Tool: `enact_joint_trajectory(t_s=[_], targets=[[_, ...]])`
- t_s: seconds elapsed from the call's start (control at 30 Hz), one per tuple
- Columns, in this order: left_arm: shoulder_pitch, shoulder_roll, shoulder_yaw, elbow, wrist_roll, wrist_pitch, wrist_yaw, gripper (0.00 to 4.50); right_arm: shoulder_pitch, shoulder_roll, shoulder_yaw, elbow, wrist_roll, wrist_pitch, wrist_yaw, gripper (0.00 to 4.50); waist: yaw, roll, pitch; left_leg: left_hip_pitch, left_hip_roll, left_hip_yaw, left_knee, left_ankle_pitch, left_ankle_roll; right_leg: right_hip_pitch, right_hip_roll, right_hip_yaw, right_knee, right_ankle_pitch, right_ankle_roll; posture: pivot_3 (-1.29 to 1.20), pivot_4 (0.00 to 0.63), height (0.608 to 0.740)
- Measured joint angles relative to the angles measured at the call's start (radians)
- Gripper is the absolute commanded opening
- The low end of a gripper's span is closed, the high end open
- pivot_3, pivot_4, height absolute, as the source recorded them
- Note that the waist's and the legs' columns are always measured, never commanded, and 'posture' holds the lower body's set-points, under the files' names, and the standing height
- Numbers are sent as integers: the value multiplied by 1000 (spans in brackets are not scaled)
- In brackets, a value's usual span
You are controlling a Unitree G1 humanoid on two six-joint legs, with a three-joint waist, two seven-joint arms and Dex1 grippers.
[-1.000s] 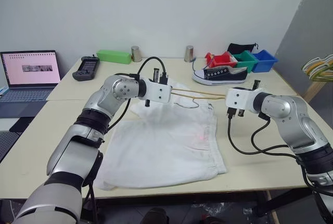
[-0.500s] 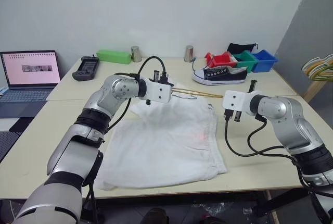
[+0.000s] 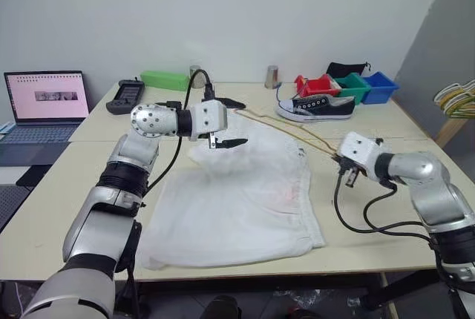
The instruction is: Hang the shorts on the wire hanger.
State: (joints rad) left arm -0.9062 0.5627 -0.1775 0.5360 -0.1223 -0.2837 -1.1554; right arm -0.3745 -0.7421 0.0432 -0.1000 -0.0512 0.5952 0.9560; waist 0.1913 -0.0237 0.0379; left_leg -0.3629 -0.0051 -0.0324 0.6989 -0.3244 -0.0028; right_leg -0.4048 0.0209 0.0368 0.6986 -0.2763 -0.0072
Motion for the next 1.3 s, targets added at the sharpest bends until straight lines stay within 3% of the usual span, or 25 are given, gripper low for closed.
enact_joint_trajectory(t_s=[0.2, 0.33, 0.47, 0.67, 0.8, 1.3], targets=[[280, -22, 43, -372, -144, 355, 57, 4441, 220, -165, -148, -53, 288, 454, 206, 0, -1, 3, -2, 0, -1, -2, 0, 0, 0, 2, -5, 0, 0, -1, 2, 293, 0, 740], [449, -52, 2, -591, -171, 485, 101, 4441, 359, -268, -222, -42, 390, 552, 273, 0, -1, 2, -2, 1, -1, -4, 0, 0, 0, 3, -4, -1, 0, -1, 3, 286, 0, 740], [491, -60, 1, -696, -179, 559, 156, 4441, 518, -312, -287, -24, 479, 616, 320, 0, -1, 3, -2, 3, -1, -6, 0, 0, 0, 7, -4, -3, -1, -1, 3, 287, 0, 740], [512, -54, 11, -728, -185, 589, 184, 4441, 747, -333, -354, -151, 591, 679, 353, 0, -3, 3, -2, 10, -1, -10, -1, 0, 0, 17, -4, -6, -7, -2, 5, 291, 0, 740], [515, -51, 12, -733, -186, 589, 183, 4441, 806, -313, -374, -217, 628, 694, 323, 0, -4, 3, -2, 13, -1, -11, -1, 0, 0, 21, -4, -7, -10, -5, 10, 294, 0, 740], [497, -34, 11, -678, -185, 587, 153, 4441, 771, -242, -428, -291, 825, 746, 251, 0, 0, 2, -2, 13, -1, -17, -2, 0, 0, 28, -5, -14, -19, -5, 11, 279, 0, 740]])
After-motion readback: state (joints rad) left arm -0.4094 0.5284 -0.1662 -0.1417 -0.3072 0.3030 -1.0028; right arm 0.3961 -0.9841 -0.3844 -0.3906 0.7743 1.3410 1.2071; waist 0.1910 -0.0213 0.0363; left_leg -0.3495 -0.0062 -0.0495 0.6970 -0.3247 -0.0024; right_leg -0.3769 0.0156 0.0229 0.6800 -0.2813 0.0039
